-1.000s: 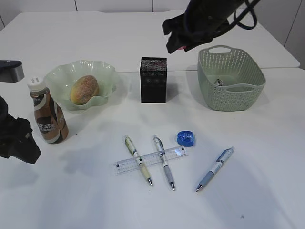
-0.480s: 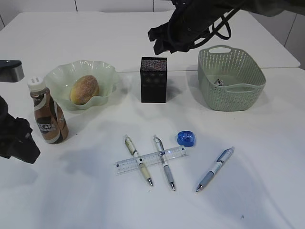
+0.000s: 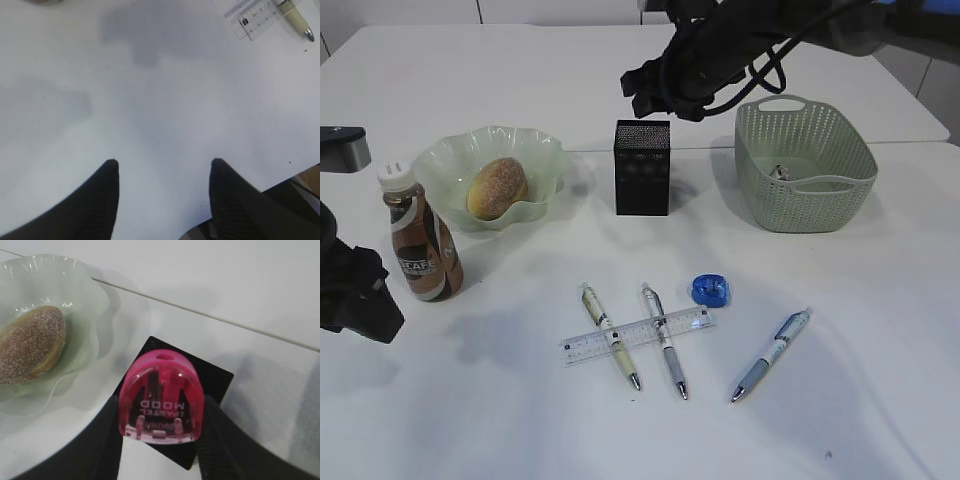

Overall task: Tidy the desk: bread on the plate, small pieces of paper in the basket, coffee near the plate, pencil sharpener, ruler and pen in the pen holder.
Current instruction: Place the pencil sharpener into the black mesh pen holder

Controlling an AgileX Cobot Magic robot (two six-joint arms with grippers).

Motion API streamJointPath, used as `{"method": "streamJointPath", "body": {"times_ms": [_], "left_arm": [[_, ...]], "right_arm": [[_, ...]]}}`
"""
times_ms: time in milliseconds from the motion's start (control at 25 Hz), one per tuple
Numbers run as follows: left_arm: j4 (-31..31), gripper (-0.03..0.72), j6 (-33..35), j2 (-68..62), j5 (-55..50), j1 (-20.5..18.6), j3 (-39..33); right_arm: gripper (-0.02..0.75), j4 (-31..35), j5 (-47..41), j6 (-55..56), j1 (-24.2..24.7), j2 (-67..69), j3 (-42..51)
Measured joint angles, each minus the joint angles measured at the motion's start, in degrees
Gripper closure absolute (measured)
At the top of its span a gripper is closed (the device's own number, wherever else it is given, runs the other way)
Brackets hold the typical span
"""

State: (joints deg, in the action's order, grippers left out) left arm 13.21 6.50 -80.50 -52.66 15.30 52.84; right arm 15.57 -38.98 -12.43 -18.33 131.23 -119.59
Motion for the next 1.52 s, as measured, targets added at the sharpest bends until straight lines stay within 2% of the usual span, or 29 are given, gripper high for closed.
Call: {"method": "streamJointPath", "body": {"times_ms": [920,1440,1520], "left_arm": [[0.0,0.286,0.0,0.0,0.0,0.0,0.0],[0.0,0.286,0.0,0.0,0.0,0.0,0.0],[0.0,0.286,0.0,0.0,0.0,0.0,0.0]], "right_arm": [[0.417,0.2,5.4,-0.2,-0.7,4.7,-0.6],[0.415,0.2,5.4,-0.2,-0.7,4.7,-0.6],[0.391,0.2,4.8,-0.6,-0.7,4.7,-0.6]]}}
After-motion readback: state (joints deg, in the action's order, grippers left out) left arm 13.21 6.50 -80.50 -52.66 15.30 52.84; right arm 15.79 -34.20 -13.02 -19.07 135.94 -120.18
